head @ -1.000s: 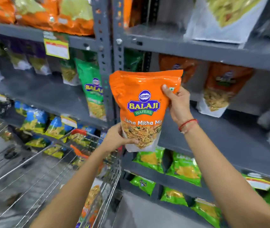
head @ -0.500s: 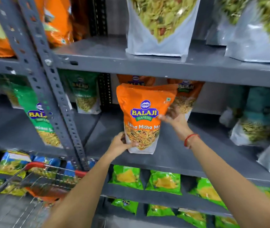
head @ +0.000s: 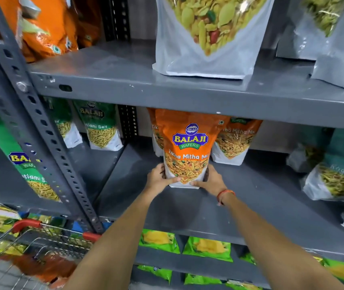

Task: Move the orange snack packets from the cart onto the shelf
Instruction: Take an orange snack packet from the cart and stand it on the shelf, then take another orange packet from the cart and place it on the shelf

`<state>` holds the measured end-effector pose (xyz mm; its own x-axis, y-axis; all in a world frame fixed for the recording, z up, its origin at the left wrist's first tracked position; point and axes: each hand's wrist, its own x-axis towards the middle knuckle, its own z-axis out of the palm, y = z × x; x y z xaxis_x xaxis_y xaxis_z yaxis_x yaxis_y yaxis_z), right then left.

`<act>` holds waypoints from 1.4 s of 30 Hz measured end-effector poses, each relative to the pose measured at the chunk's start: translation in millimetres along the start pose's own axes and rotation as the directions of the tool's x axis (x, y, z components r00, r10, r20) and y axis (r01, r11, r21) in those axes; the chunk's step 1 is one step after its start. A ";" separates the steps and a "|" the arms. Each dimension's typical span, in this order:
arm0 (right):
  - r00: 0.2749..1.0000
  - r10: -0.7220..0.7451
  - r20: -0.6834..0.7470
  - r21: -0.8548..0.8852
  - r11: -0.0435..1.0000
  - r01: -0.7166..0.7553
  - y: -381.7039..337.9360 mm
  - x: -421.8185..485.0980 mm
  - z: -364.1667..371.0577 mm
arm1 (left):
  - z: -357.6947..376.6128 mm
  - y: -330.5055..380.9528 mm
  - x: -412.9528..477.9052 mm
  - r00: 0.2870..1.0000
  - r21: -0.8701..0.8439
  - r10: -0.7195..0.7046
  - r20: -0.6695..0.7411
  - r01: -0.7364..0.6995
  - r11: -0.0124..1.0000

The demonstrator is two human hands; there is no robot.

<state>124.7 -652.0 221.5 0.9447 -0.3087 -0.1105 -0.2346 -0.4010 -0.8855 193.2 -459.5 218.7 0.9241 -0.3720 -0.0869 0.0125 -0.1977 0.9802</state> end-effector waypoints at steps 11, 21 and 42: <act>0.990 -0.032 -0.141 0.009 0.999 0.034 -4.8 0.4 6.0 | -1.0 5.4 7.1 0.998 0.029 0.007 -0.056 -0.006 1.000; 0.879 -0.326 -0.348 -0.004 0.938 0.346 -49.4 -120.8 146.0 | -93.4 -22.9 -144.4 0.933 0.143 0.167 -0.318 -0.127 0.981; 0.841 -0.220 0.495 -0.473 0.743 0.473 -70.8 -183.0 397.3 | -259.6 -237.8 -306.5 0.733 0.167 -0.383 -0.562 0.554 0.816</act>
<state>59.5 -224.4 125.1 0.9593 0.2551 -0.1213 0.1638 -0.8521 -0.4971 6.1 -63.0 58.4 0.8873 0.3129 -0.3387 0.4584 -0.5190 0.7215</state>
